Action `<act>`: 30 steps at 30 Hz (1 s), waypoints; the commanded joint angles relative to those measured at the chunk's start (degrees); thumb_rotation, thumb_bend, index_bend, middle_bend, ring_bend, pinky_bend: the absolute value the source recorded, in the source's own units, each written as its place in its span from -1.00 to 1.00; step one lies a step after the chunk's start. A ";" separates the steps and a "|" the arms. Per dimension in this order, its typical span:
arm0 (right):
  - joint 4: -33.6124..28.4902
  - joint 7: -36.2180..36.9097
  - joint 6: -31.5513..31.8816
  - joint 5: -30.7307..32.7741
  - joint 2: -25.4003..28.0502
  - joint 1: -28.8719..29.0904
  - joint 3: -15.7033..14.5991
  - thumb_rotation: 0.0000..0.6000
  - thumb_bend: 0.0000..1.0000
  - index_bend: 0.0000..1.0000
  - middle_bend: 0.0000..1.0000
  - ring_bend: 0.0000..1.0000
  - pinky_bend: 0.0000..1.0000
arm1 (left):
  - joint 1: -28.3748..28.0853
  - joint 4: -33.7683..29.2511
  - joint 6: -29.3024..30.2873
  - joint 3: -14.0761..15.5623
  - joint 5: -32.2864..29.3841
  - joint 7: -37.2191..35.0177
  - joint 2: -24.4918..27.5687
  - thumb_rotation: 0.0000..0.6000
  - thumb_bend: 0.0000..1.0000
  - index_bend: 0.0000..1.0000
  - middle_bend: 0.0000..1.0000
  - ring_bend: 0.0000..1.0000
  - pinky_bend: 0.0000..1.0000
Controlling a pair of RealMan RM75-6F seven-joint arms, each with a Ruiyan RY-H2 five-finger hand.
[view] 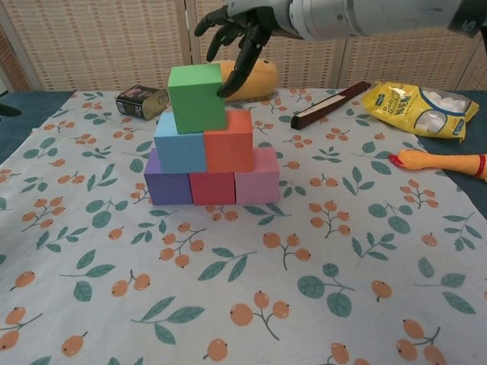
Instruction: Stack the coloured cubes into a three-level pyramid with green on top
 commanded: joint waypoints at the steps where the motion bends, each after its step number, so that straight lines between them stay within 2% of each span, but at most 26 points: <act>1: 1.56 0.37 -0.56 -0.54 -1.31 0.61 -0.47 1.00 -0.90 -1.00 -0.68 -1.00 -1.00 | 0.16 0.18 0.20 0.13 -0.06 -0.31 0.01 1.00 -0.39 -0.80 -1.00 -1.00 -0.90; 8: 5.24 2.15 -1.50 -2.91 -4.38 0.81 -0.69 1.00 -0.90 -0.94 -0.67 -1.00 -1.00 | 0.39 0.64 0.40 0.45 -0.09 -1.37 -0.12 1.00 -0.40 -0.81 -1.00 -1.00 -0.90; 11: 6.13 2.84 -1.68 -4.06 -5.23 0.78 -0.64 1.00 -0.90 -0.82 -0.61 -1.00 -1.00 | 0.51 0.92 0.48 0.63 -0.05 -1.79 -0.23 1.00 -0.40 -0.80 -1.00 -1.00 -0.90; 16: 7.32 4.17 -1.25 -6.22 -6.18 0.08 -0.62 1.00 -0.90 -0.49 -0.48 -0.93 -1.00 | 0.65 1.37 0.59 0.83 -0.02 -2.62 -0.30 1.00 -0.39 -0.80 -1.00 -1.00 -0.90; 18: 7.76 4.56 -1.29 -6.77 -6.45 -0.12 -0.64 1.00 -0.89 -0.44 -0.44 -0.91 -1.00 | 0.66 1.50 0.58 0.87 -0.03 -2.86 -0.32 1.00 -0.39 -0.81 -1.00 -1.00 -0.90; 23: 8.24 5.43 -0.51 -8.51 -7.16 -0.59 -0.23 1.00 -0.85 -0.38 -0.36 -0.83 -1.00 | 0.62 1.57 0.63 0.98 0.19 -2.89 -0.36 1.00 -0.39 -0.83 -1.00 -1.00 -0.90; 30: 6.84 5.00 1.41 -9.50 -6.89 -1.24 -0.09 1.00 -0.85 -0.38 -0.35 -0.82 -1.00 | 0.58 1.63 0.71 0.97 0.19 -2.70 -0.43 1.00 -0.39 -0.84 -1.00 -1.00 -0.90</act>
